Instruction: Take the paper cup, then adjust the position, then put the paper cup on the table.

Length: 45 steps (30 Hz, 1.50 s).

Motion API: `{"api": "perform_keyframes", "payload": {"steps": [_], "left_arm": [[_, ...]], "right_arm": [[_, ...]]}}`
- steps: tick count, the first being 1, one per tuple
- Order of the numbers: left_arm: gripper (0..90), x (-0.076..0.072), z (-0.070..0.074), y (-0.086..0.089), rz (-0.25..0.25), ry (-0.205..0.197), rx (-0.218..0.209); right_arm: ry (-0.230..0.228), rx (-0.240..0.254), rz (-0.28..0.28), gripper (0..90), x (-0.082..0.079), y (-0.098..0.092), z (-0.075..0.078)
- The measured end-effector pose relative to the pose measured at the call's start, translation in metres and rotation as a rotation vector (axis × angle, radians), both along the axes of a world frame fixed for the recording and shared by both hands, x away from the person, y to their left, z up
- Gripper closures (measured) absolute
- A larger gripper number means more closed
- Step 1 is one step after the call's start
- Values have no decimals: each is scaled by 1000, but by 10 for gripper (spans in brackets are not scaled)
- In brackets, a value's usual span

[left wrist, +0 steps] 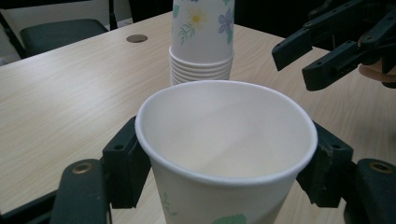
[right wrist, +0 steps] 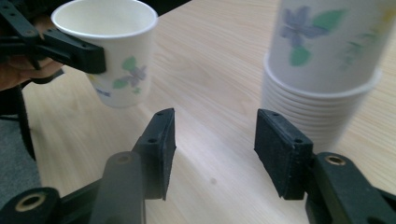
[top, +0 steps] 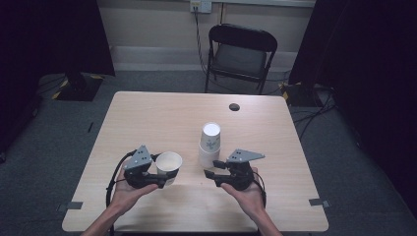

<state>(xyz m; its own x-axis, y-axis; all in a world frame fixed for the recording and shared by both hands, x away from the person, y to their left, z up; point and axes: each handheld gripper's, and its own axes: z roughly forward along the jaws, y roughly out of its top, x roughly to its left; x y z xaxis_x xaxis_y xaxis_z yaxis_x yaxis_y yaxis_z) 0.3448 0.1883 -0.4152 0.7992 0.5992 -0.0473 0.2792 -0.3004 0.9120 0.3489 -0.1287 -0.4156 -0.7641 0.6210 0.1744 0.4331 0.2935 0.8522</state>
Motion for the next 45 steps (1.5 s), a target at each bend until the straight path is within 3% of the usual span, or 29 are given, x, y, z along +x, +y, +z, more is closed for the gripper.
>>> {"api": "perform_keyframes", "payload": {"steps": [7, 12, 17, 19, 21, 26, 28, 32, 35, 39, 45], "left_arm": [[310, 8, 5, 12, 52, 7, -33], [317, 20, 3, 18, 94, 3, -45], [319, 35, 3, 26, 115, 41, -64], [322, 40, 3, 28, 138, 35, -36], [324, 45, 2, 31, 150, 40, -46], [323, 59, -8, 33, 211, 40, -11], [323, 64, -11, 35, 230, 50, -19], [325, 76, -16, 36, 245, 64, 22], [330, 88, -15, 38, 264, 57, -1], [330, 99, -17, 39, 267, 43, 22], [338, 110, -32, 34, 299, 79, 64]], "right_arm": [[-2, -7, -62, 453, 0, -27, -5], [0, -14, -137, 371, -1, -48, -13], [27, -39, -200, 313, 2, -69, -23], [19, -67, -219, 292, 1, -78, -25], [18, -71, -237, 292, 0, -89, -27], [43, -100, -283, 262, 4, -110, -41], [64, -111, -296, 249, 7, -115, -47], [85, -148, -331, 223, 13, -120, -56], [115, -183, -351, 220, 20, -124, -66], [129, -200, -357, 219, 21, -125, -71], [136, -244, -372, 213, 24, -124, -76]]}}
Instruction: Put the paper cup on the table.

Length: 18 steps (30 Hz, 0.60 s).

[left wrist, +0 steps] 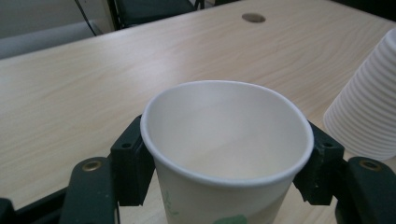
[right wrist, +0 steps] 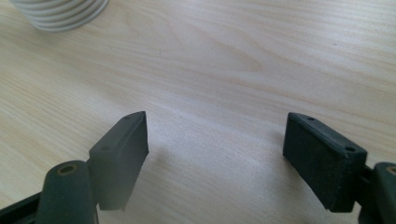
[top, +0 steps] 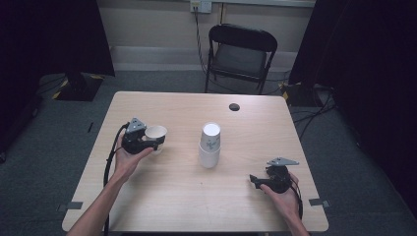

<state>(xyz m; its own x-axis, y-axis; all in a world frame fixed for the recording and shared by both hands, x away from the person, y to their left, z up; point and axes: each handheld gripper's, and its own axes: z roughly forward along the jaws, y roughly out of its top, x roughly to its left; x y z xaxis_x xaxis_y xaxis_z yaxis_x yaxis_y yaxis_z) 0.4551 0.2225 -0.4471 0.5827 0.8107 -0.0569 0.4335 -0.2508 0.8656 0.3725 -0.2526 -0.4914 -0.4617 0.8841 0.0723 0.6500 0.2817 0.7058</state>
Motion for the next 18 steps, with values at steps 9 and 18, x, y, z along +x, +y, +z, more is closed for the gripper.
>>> {"api": "perform_keyframes", "payload": {"steps": [9, 18], "left_arm": [[337, 2, -15, 0, 45, -14, 19], [309, -3, -20, -17, -38, -18, 34]], "right_arm": [[-58, -31, 2, 195, -5, 3, -5], [-75, -42, -2, 181, -7, 5, -8]]}}
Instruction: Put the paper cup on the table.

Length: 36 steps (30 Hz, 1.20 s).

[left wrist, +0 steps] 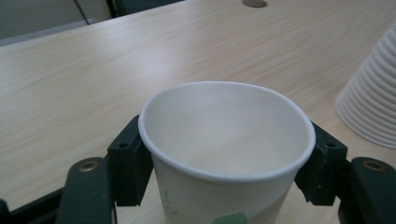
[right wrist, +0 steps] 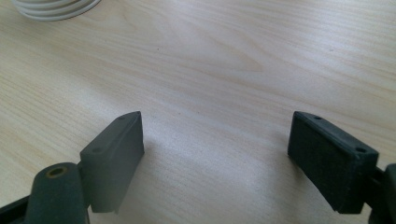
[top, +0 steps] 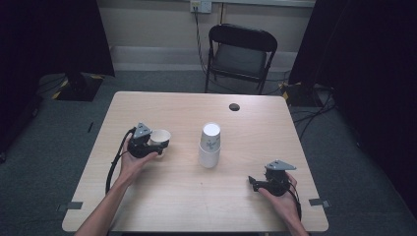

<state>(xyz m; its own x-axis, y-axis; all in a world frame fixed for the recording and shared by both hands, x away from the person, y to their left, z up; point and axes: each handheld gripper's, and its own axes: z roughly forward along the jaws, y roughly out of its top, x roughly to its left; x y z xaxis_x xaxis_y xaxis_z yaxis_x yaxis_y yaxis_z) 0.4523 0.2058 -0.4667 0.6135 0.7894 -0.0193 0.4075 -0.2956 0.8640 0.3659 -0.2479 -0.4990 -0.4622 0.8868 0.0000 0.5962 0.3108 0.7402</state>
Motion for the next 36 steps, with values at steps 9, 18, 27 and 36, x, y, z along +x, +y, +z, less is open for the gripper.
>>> {"api": "perform_keyframes", "payload": {"steps": [9, 18, 27, 36], "left_arm": [[289, -10, -1, 0, 9, -10, 34], [260, -18, 0, 5, 15, 50, 29], [277, -14, -4, 5, 36, 45, 42], [169, -11, -6, 4, 58, 65, 21]], "right_arm": [[0, 0, 0, 181, 0, 0, 0], [-1, -1, -1, 181, 0, 0, 0], [0, 0, -1, 181, 0, 0, 0], [-1, -1, -1, 181, 0, 0, 0]]}}
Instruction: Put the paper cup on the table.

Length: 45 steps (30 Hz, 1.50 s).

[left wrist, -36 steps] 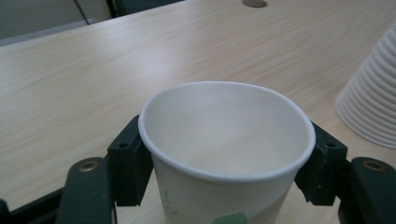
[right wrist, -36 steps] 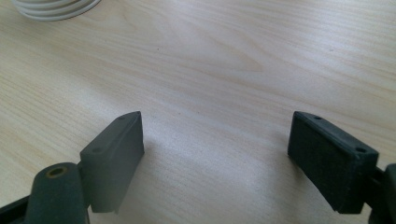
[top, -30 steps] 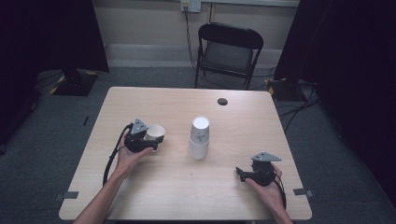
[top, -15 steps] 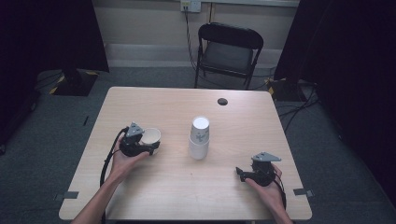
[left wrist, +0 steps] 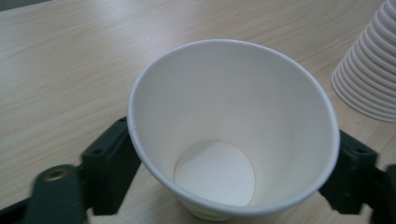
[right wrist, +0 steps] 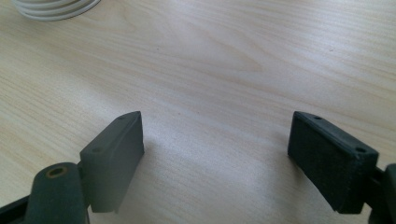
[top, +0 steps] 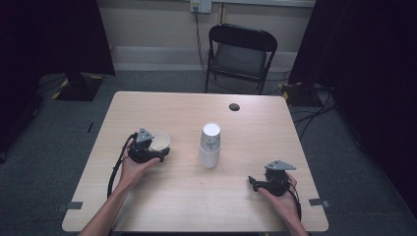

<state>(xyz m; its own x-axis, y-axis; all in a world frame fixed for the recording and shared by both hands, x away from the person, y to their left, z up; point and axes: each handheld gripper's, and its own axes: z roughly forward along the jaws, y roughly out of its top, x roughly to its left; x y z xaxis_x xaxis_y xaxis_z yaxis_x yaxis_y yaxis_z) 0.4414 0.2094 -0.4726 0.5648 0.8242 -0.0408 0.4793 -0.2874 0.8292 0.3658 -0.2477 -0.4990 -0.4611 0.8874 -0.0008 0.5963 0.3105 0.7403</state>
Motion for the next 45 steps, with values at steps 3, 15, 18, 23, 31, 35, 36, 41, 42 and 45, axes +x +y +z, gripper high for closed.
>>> {"api": "perform_keyframes", "payload": {"steps": [3, 15, 18, 23, 31, 35, 36, 41, 42, 45], "left_arm": [[158, 0, 2, 4, 9, -5, -21], [156, -10, 6, 9, -18, 5, -16], [157, -13, 8, 10, -6, 23, 10], [157, -24, 13, 21, -9, 24, 44], [159, -41, 17, 36, 13, 51, 7], [165, -51, 15, 43, 14, 77, 34], [162, -53, 15, 44, 9, 84, 45], [164, -66, 16, 54, 34, 93, 85], [164, -70, 16, 56, 35, 100, 94], [170, -80, 15, 65, 21, 113, 79]], "right_arm": [[0, 0, 0, 181, 0, 0, 0], [-2, 0, -4, 182, -1, 0, 0], [-2, 0, -6, 182, -1, 0, 0], [-2, 0, -6, 182, -1, 0, 0], [-2, 0, -6, 182, -1, 0, 0], [-2, 0, -5, 182, -1, 0, 0], [-2, 0, -5, 182, -1, 0, 0], [-2, 0, -4, 181, 0, 0, 0], [-1, -1, -3, 181, 0, 0, 0], [-1, -1, -3, 181, 0, 0, 0]]}}
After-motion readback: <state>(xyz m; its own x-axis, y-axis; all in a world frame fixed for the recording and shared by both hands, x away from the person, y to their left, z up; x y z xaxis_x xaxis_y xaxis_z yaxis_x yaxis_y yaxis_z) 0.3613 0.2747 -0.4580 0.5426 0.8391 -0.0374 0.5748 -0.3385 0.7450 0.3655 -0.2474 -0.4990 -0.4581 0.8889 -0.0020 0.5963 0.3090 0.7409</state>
